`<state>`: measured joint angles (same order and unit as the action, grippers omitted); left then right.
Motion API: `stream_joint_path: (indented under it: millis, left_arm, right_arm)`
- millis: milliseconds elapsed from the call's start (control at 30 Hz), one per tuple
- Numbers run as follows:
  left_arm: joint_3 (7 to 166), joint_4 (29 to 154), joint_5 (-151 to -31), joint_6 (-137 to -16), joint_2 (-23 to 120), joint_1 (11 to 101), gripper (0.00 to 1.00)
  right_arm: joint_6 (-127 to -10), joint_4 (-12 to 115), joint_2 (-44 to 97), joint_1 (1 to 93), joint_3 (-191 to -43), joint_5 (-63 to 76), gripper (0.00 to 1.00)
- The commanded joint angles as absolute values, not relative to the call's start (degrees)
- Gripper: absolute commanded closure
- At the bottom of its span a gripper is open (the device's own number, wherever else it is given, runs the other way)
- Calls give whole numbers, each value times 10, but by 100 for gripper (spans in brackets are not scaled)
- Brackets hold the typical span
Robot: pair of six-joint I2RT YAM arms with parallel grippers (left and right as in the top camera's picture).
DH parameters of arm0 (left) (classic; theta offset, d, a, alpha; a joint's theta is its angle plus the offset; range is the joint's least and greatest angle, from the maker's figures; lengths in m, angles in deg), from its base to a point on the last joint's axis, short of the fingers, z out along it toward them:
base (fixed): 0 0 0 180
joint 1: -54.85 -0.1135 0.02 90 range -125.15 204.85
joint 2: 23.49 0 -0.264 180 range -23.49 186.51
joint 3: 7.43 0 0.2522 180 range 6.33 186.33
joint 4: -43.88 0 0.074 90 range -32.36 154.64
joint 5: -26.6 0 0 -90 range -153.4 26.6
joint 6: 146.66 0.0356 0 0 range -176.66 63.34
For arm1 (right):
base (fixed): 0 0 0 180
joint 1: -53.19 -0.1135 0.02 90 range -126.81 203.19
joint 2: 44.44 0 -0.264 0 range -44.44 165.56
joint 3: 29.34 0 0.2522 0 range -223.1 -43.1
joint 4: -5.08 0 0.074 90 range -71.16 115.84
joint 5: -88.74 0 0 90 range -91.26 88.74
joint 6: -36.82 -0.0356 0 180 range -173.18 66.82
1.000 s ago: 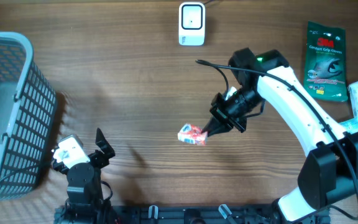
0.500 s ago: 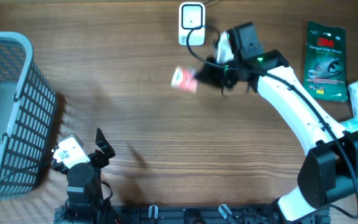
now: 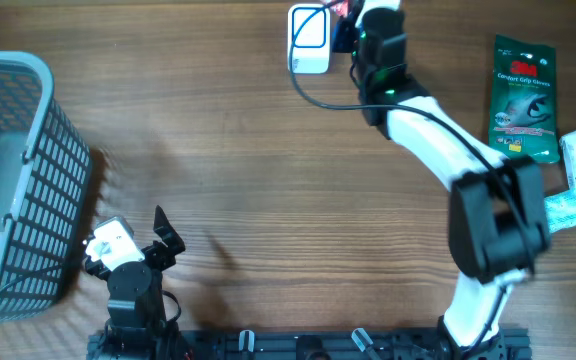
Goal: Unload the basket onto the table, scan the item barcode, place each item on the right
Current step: 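Lift the red-white box and hold it over the scanner, then carry the red-white box right and drop it on the green packet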
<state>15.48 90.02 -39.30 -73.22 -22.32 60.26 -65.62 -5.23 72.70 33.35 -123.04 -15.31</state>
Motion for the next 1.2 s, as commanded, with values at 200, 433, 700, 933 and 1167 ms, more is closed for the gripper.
stream_joint_path:
  millis: [200, 433, 700, 933, 1167]
  left_arm:
    - [152, 898, -398, -721, -226, 605, 0]
    - [152, 898, -398, -721, -226, 605, 0]
    - [152, 898, -398, -721, -226, 605, 0]
    - [152, 898, -398, -721, -226, 605, 0]
    - [152, 898, -398, -721, -226, 605, 0]
  right_arm:
    - [-666, -180, 836, 317, -1233, -124, 95]
    - [-697, -186, 837, 308, -1234, -98, 95]
    - [-699, 17, 719, 324, -1234, -226, 96]
    - [-652, 323, 642, 420, -1233, -301, 96]
    - [-735, 386, 694, 579, -1215, -296, 96]
